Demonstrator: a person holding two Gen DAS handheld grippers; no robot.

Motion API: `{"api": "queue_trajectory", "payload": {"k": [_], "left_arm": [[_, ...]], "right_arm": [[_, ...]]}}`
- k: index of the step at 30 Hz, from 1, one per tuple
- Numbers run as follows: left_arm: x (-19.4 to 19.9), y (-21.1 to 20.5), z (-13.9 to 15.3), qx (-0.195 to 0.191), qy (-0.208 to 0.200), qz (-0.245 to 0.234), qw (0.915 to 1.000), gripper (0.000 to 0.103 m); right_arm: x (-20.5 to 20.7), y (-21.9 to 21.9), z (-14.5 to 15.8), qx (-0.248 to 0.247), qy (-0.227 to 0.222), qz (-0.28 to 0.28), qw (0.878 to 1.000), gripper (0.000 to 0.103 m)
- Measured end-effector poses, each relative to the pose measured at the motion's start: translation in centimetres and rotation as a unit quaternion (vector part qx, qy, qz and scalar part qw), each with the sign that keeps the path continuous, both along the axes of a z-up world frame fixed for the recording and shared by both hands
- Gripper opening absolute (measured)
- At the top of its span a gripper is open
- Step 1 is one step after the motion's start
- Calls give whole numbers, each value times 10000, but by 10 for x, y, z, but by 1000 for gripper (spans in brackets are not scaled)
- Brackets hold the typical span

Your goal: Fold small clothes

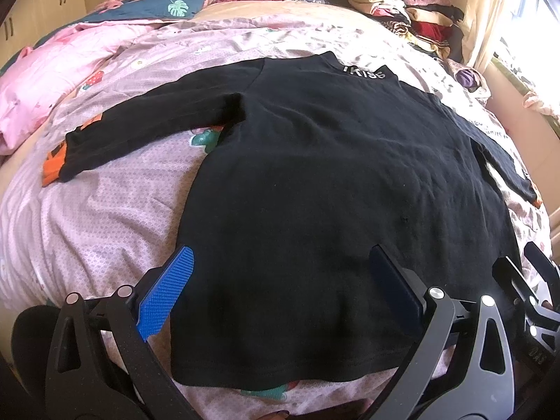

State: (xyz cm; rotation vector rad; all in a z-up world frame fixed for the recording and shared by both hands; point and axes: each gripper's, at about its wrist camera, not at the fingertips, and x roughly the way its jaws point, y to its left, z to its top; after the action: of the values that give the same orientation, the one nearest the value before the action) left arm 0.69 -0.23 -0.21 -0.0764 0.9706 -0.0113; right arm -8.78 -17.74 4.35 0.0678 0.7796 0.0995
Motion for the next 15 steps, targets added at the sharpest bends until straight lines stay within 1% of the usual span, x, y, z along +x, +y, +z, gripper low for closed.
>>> {"api": "queue_trajectory", "payload": {"k": [10,15], "left_arm": [[9,0,1,-23,2,-20,10000,94],[20,-1,6,-44,-6,-24,10000,94]], "right_arm": [[4,3,-2,4,43,5,10000,99],[15,3,4,83,59,-30,9999,99]]}}
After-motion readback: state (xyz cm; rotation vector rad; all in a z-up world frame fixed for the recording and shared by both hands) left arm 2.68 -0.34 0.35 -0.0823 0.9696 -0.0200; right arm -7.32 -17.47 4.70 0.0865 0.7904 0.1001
